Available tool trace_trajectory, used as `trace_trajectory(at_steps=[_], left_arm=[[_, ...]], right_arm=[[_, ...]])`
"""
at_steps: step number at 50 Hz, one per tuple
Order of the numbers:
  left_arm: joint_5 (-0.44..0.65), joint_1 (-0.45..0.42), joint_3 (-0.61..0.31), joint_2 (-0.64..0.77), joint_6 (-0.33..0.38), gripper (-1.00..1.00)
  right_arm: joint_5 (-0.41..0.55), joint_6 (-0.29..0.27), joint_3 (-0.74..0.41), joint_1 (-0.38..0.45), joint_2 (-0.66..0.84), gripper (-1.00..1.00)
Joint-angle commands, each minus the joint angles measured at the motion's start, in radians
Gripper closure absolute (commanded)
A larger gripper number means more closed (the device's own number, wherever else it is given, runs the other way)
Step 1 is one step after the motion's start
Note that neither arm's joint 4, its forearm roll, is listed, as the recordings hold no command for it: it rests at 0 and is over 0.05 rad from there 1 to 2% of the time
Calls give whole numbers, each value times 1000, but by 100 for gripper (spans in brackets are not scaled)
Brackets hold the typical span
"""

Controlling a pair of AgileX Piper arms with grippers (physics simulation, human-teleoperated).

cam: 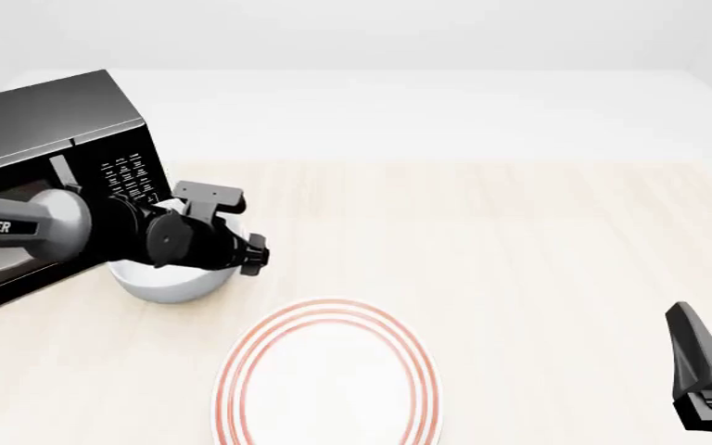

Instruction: Put the white bowl to the right of the plate.

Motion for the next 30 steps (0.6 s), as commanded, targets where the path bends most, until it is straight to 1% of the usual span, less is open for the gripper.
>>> trace_trajectory(at_steps=[1,12,13,18,19,20,22,23,30], left_arm=[[-8,-11,7,4,-8,-100],[-22,-6,9,12,-5,-100],[-20,-9,7,12,-7,100],[-11,-9,-1,7,0,100],[-6,-8,-3,8,10,100],[4,-29,-1,13,39,100],[7,-46,5,8,35,100],[11,-31,3,-3,33,100],[45,-53,-14,-15,31,100]], right_arm=[[-2,0,0,0,1,-100],[-3,0,0,0,3,-100],[-4,0,0,0,4,-100],[-5,0,0,0,6,-100],[-4,0,0,0,4,-100],[-4,0,0,0,4,-100],[-3,0,0,0,2,-100],[-3,0,0,0,3,-100],[-2,0,0,0,1,-100]])
